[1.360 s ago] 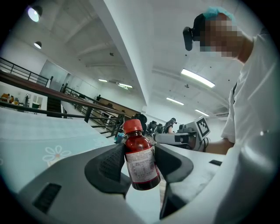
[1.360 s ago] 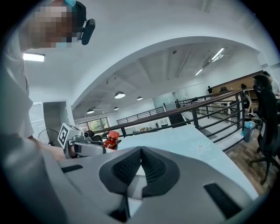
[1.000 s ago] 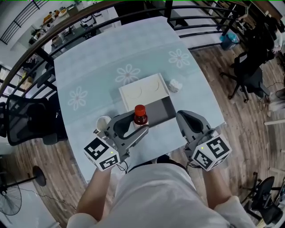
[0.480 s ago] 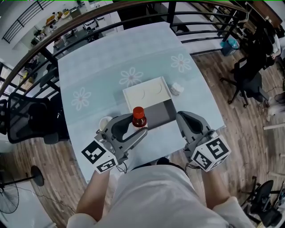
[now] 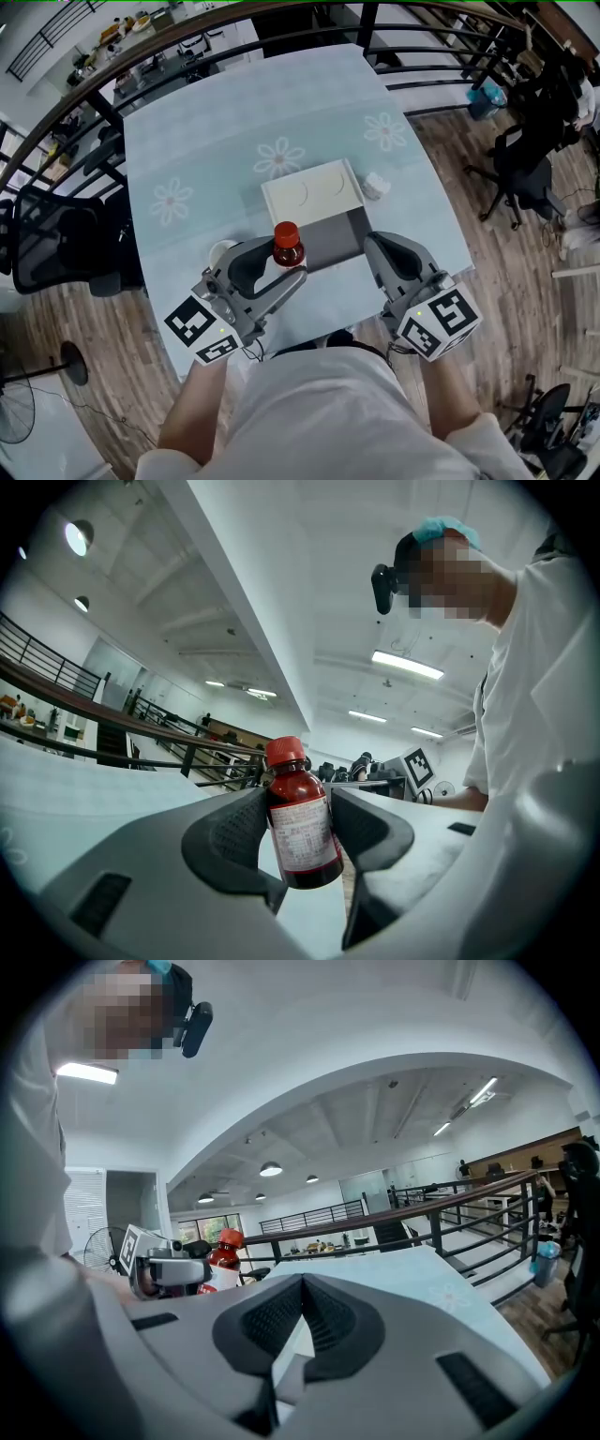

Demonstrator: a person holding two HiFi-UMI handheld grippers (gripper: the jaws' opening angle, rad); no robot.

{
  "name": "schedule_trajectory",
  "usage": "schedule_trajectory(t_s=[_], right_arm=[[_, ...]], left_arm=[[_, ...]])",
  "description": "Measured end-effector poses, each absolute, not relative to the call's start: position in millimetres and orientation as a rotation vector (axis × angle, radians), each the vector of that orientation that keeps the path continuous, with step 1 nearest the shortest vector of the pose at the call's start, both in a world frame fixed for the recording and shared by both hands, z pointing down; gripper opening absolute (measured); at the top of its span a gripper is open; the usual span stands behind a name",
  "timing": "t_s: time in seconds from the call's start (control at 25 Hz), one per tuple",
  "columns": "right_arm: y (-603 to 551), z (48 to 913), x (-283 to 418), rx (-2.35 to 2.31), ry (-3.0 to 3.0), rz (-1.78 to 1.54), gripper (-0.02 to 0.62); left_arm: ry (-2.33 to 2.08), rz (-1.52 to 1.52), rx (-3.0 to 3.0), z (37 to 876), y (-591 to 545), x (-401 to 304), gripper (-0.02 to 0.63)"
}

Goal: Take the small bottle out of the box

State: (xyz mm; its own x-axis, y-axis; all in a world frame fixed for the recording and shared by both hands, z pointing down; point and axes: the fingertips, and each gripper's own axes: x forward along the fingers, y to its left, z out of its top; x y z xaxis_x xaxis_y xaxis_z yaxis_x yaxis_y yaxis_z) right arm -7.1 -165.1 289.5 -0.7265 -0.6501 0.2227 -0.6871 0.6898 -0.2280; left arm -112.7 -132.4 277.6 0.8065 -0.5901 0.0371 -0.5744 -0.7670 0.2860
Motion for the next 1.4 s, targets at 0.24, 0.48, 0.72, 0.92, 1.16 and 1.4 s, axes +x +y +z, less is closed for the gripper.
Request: schedule_trajectory(t_s=[0.24,0.48,0.72,0.92,1.16,1.4], right_arm=[[-167.5,292.2,-8.8,1.099,-2.767,0.454,0.021],[-168.5,293.4,-7.6,1.1,-2.761,0.457,0.021],[-171.4,298.3,-6.6,1.09,-2.751,0.463,0.021],[-173.0,300.3,-5.2,1.08,-2.751,0.47,0.021],[-177.3,301.5,-5.5,1.068,-2.751,0.479,0.021],[-185.8,306.7,-2.9,1.047,-2.752,0.483,0.021]], left_arm=[[-0.889,-0.078,2.701,281.8,-134.5,-114.2,0.229],[-0.877,-0.087,2.695,284.2,-136.6,-111.5,0.229],[-0.876,-0.075,2.694,289.1,-139.9,-108.0,0.229],[-0.883,-0.072,2.684,291.6,-141.5,-106.8,0.227],[-0.886,-0.061,2.67,294.5,-146.3,-105.9,0.227],[-0.888,-0.047,2.659,301.7,-154.6,-101.2,0.227]])
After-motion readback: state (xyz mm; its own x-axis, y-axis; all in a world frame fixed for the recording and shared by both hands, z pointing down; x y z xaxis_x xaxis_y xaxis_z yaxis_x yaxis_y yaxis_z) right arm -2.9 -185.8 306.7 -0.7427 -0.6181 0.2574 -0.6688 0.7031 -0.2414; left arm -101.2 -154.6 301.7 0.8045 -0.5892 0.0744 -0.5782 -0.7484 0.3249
